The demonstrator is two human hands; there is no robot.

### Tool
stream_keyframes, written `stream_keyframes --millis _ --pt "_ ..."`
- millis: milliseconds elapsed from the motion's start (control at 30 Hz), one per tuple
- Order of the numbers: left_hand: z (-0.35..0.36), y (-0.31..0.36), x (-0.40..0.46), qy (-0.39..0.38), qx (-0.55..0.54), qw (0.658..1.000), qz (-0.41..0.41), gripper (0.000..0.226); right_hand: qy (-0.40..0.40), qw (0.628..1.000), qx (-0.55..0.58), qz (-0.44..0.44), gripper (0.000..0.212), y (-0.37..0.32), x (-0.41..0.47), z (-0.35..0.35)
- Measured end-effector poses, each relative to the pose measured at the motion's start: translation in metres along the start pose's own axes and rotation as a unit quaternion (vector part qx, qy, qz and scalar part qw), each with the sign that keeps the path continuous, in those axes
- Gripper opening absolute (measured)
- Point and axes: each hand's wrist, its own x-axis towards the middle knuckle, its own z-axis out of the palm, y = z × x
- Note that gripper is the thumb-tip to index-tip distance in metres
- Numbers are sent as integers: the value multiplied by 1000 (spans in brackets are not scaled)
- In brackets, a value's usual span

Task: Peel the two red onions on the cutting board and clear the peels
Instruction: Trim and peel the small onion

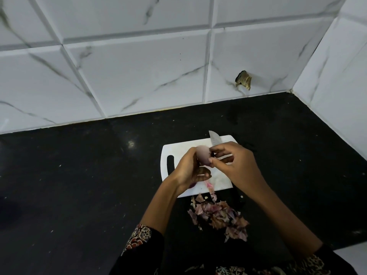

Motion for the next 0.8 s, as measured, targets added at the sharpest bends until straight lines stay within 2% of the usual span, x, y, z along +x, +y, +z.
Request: stream_keyframes --millis 233,433,733,800 --pt "7 -3 -2 14 91 995 46 35 23 998 36 49 14 -7 0 -4" --pt "12 3 -6 -1 152 983 104 26 35 997 23 67 14 -4 3 -3" --pt "11 1 -8 -6 162 981 111 32 24 997 26 70 4 2 5 -8" --pt "10 1 -6 0 155 982 111 33 13 997 35 68 10 0 3 -6"
